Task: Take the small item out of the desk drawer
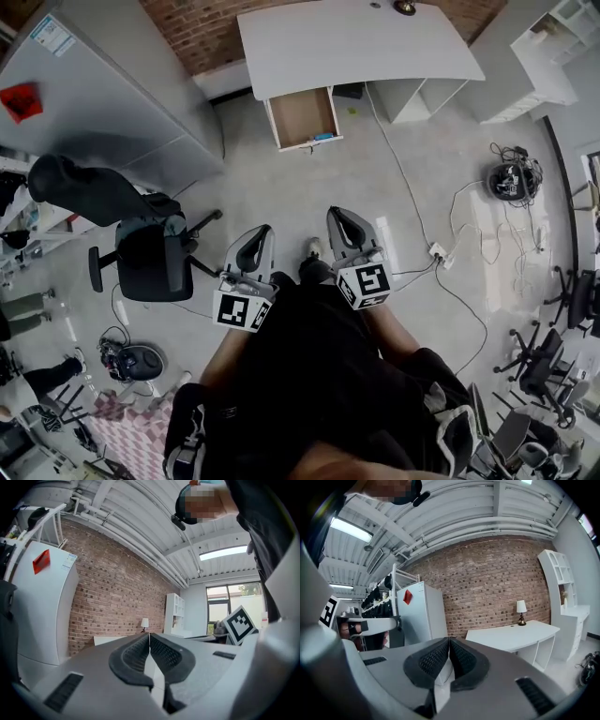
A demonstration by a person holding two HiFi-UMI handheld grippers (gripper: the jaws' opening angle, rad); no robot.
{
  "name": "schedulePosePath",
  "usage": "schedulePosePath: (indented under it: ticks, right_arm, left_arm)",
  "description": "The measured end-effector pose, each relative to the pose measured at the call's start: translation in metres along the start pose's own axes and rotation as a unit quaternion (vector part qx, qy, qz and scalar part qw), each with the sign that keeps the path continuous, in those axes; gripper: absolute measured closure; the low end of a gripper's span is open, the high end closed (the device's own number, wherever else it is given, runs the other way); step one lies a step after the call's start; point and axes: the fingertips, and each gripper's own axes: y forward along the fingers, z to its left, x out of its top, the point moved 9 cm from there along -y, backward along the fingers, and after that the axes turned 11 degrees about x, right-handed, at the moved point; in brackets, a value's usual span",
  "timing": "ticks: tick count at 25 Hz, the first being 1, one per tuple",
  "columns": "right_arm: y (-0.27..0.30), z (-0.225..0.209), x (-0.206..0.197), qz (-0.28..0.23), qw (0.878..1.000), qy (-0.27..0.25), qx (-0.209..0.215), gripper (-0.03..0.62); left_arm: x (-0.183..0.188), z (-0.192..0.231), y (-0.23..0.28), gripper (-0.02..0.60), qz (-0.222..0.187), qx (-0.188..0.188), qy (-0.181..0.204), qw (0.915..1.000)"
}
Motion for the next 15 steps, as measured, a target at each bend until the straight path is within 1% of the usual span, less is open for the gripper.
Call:
schedulePosePath:
  ticks: [2, 4, 7, 11, 15]
  right_arm:
    - [0.014, -0.022, 0.002, 0.004, 1.0, -0.006, 0.007, 0.566]
    - [0.022, -0.034, 0.002, 0.007, 1.0, -0.003, 0.009, 0.566]
    - [0.033, -0.049, 0.002, 0.012, 1.0, 0.008, 0.006, 0.566]
    - [0.051, -0.072, -0.002, 0.019, 1.0, 0.018, 0.001, 0.566]
    - [0.077, -0.094, -0.008, 0.03, 0.999, 0.022, -0.007, 0.566]
  left_arm:
    - [0.002, 0.0, 0.02, 0.571, -0.005, 0.008, -0.001, 1.0]
    - [0.002, -0.002, 0.032, 0.571, -0.003, 0.007, -0.001, 1.0]
    - [0.001, -0.004, 0.053, 0.571, 0.006, 0.0, -0.004, 1.0]
    - [-0.001, -0.002, 0.083, 0.571, 0.007, -0.011, -0.001, 0.9999]
    - [-0.009, 0.011, 0.119, 0.571, 0.01, -0.023, -0.006, 0.9997]
